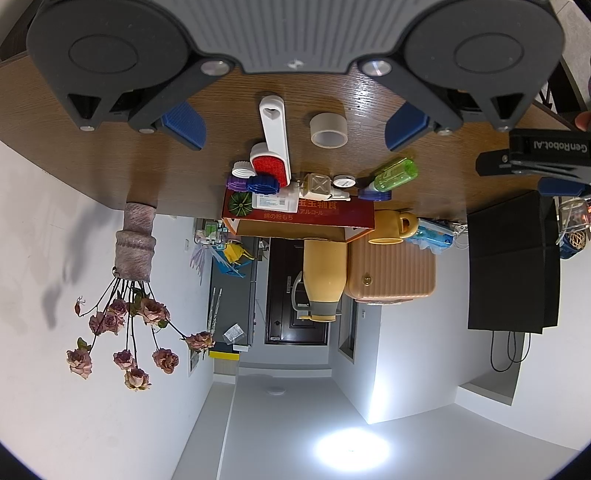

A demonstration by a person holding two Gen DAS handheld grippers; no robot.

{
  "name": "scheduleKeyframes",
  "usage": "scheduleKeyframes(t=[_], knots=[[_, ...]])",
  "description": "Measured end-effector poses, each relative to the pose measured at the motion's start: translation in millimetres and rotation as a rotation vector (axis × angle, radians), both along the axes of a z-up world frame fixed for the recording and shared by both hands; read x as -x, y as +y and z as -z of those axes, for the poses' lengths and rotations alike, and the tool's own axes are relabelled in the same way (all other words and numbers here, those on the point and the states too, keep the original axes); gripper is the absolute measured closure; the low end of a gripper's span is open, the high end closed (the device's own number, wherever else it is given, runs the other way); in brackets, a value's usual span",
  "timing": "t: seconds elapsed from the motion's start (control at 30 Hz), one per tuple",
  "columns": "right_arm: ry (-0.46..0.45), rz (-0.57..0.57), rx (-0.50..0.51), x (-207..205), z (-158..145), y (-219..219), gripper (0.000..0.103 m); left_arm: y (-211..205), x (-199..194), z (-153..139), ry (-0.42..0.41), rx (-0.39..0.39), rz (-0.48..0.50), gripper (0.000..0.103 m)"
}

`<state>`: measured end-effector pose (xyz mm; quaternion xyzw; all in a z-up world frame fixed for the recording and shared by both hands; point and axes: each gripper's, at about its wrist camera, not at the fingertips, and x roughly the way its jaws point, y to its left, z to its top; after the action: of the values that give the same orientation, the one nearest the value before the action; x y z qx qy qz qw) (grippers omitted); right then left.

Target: Organize rigid objects

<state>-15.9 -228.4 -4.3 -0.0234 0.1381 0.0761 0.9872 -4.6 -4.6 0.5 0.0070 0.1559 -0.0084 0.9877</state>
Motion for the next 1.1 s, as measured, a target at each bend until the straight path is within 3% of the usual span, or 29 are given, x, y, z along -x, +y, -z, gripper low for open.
scheduleKeyframes(t=[1.1], knots=[[0.0, 0.007, -0.006, -17.3, -1.3, -5.0, 0.0, -0.1, -14.4, 2.5, 0.012, 0.007, -0.015, 0.0]])
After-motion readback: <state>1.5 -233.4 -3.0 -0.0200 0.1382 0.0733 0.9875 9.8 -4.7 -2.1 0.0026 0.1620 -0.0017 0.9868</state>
